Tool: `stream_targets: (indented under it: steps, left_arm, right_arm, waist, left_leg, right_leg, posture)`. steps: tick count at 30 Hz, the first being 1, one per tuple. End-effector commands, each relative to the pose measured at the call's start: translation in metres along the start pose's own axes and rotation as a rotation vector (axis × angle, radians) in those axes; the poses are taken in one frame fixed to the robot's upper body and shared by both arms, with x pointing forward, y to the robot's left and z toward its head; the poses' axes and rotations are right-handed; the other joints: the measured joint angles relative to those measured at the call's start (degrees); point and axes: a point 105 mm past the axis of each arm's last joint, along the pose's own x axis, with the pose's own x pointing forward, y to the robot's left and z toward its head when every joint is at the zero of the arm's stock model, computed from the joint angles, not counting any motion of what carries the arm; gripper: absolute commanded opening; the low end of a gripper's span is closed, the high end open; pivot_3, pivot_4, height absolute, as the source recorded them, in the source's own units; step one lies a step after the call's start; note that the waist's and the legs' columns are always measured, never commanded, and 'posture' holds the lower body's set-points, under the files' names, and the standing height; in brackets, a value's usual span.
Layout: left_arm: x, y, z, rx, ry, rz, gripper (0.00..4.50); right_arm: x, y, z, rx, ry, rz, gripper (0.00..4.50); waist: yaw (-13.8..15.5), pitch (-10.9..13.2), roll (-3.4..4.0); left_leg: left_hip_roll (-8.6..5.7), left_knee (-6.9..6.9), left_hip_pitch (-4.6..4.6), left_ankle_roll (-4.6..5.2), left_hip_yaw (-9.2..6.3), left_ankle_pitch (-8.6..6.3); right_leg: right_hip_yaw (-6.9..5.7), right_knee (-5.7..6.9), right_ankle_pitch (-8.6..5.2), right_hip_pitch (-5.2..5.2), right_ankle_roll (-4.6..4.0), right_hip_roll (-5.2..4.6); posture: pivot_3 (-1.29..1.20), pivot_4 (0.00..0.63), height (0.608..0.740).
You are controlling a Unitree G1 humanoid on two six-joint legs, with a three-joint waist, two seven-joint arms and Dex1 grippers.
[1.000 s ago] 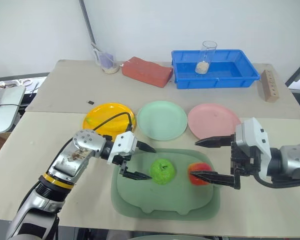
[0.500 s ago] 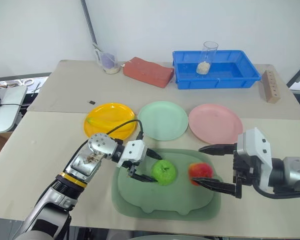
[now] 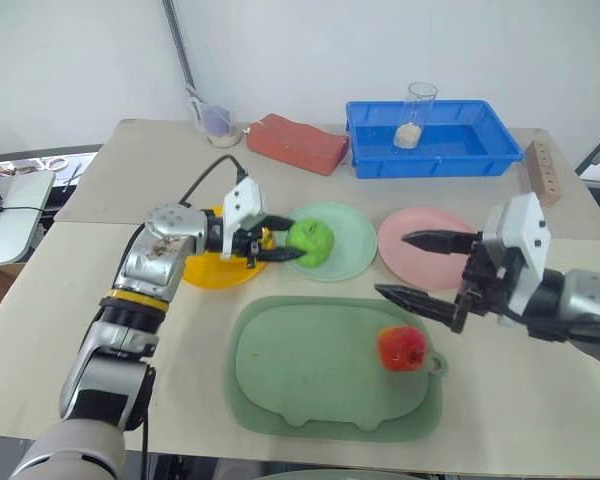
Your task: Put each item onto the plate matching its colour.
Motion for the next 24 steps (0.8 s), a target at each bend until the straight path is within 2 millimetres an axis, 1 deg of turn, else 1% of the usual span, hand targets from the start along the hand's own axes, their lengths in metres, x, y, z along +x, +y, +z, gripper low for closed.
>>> stream_targets:
  steps: [1, 5, 7, 8, 9, 10, 12, 15, 18, 20, 21, 22, 23, 24]
  left_arm:
    - [0.017, 0.016, -0.003, -0.003, -0.001, 0.108, 2.24]
    - [0.033, 0.020, -0.009, -0.005, -0.011, 0.145, 2.24]
    - [0.038, 0.023, -0.012, -0.006, -0.016, 0.168, 3.21]
    - [0.039, 0.024, -0.013, -0.004, -0.016, 0.172, 3.57]
    - [0.040, 0.024, -0.013, -0.002, -0.017, 0.172, 4.07]
    - [0.040, 0.025, -0.013, -0.003, -0.022, 0.169, 4.46]
    - [0.040, 0.024, -0.011, -0.002, -0.037, 0.157, 4.46]
    - [0.032, 0.025, -0.002, 0.011, -0.064, 0.136, 4.46]
    - [0.017, 0.025, 0.012, 0.051, -0.089, 0.106, 4.46]
    - [0.006, 0.018, 0.023, 0.073, -0.115, 0.051, 4.46]
    - [0.003, 0.013, 0.026, 0.081, -0.119, 0.025, 4.46]
    - [-0.001, 0.004, 0.026, 0.107, -0.104, -0.021, 4.46]
    - [-0.005, -0.009, 0.026, 0.123, -0.093, -0.082, 4.46]
    - [-0.010, -0.029, 0.026, 0.145, -0.084, -0.167, 4.46]
  right_arm:
    - [0.009, -0.014, 0.004, -0.035, -0.007, -0.085, 4.50]
    - [0.014, -0.020, 0.002, -0.037, 0.002, -0.116, 4.50]
    - [0.014, -0.021, 0.000, -0.035, 0.011, -0.128, 4.50]
    - [0.014, -0.022, -0.001, -0.035, 0.015, -0.132, 4.50]
    - [0.013, -0.022, -0.003, -0.033, 0.020, -0.136, 4.50]
    - [0.012, -0.023, -0.004, -0.032, 0.023, -0.139, 4.50]
    - [0.010, -0.023, -0.006, -0.031, 0.030, -0.145, 4.50]
    - [0.004, -0.022, -0.009, -0.034, 0.045, -0.144, 4.50]
    - [-0.006, -0.016, -0.014, -0.042, 0.082, -0.092, 4.50]
    - [-0.015, -0.007, -0.019, -0.039, 0.126, -0.016, 4.50]
    - [-0.019, -0.004, -0.021, -0.033, 0.144, 0.014, 4.50]
    - [-0.023, 0.002, -0.024, -0.019, 0.172, 0.055, 4.50]
    - [-0.028, 0.005, -0.029, 0.002, 0.203, 0.088, 4.50]
    - [-0.035, 0.009, -0.035, 0.023, 0.246, 0.116, 4.50]
  waist:
    - [0.1, 0.0, 0.03]
    - [0.0, 0.0, 0.06]
    - [0.0, 0.0, 0.06]
    - [0.0, 0.0, 0.06]
    - [0.0, 0.0, 0.05]
    - [0.0, 0.0, 0.05]
    - [0.0, 0.0, 0.06]
    - [0.0, -0.1, 0.10]
    - [0.1, -0.1, 0.14]
    - [0.0, -0.1, 0.18]
    - [0.0, -0.1, 0.18]
    - [0.0, -0.1, 0.18]
    - [0.0, -0.1, 0.28]
    - [-0.1, -0.2, 0.38]
  left_leg:
    - [-0.01, 0.01, -0.11, 0.00, -0.01, 0.00]
    - [-0.01, 0.02, -0.22, 0.01, -0.03, 0.01]
    - [-0.01, 0.02, -0.22, 0.01, -0.03, 0.01]
    - [-0.01, 0.02, -0.21, 0.01, -0.03, 0.01]
    - [-0.02, 0.03, -0.21, 0.01, -0.03, 0.01]
    - [-0.02, 0.03, -0.21, 0.01, -0.03, 0.01]
    - [-0.02, 0.02, -0.21, 0.01, -0.03, 0.01]
    - [-0.02, 0.02, -0.21, 0.01, -0.03, 0.01]
    - [-0.02, 0.03, -0.21, 0.00, -0.03, 0.01]
    - [-0.02, 0.03, -0.22, 0.00, -0.03, 0.02]
    - [-0.02, 0.01, -0.21, 0.00, -0.02, 0.02]
    - [-0.01, 0.01, -0.16, 0.00, -0.02, 0.01]
    - [-0.01, 0.01, -0.14, 0.00, -0.03, 0.01]
    - [-0.02, 0.01, -0.14, 0.00, -0.02, 0.01]
  right_leg:
    - [-0.01, 0.02, 0.01, -0.01, 0.01, 0.00]
    - [0.00, 0.07, 0.17, -0.09, -0.23, 0.03]
    - [0.00, 0.10, 0.17, -0.09, -0.22, 0.04]
    - [0.00, 0.10, 0.17, -0.09, -0.22, 0.04]
    - [0.00, 0.11, 0.16, -0.09, -0.19, 0.04]
    - [0.00, 0.11, 0.16, -0.09, -0.17, 0.04]
    - [0.00, 0.11, 0.16, -0.08, -0.17, 0.04]
    - [0.00, 0.12, 0.17, -0.08, -0.18, 0.04]
    - [-0.01, 0.12, 0.17, -0.07, -0.17, 0.04]
    - [-0.01, 0.11, 0.17, -0.06, -0.17, 0.04]
    - [-0.01, 0.10, 0.17, -0.04, -0.17, 0.04]
    - [-0.01, 0.10, 0.17, 0.00, -0.17, 0.04]
    - [-0.01, 0.10, 0.17, 0.02, -0.17, 0.04]
    - [0.00, 0.08, 0.17, 0.04, -0.17, 0.03]
  posture:
    - [0.00, 0.150, 0.740]
    - [0.00, 0.150, 0.740]
    - [0.00, 0.150, 0.740]
    - [0.00, 0.150, 0.740]
    - [0.00, 0.150, 0.740]
    - [0.00, 0.150, 0.740]
    - [0.00, 0.150, 0.740]
    - [0.00, 0.150, 0.740]
    - [0.00, 0.150, 0.740]
    - [0.00, 0.150, 0.740]
    - [0.00, 0.150, 0.740]
    - [0.00, 0.150, 0.740]
    - [0.00, 0.150, 0.740]
    - [0.00, 0.150, 0.740]
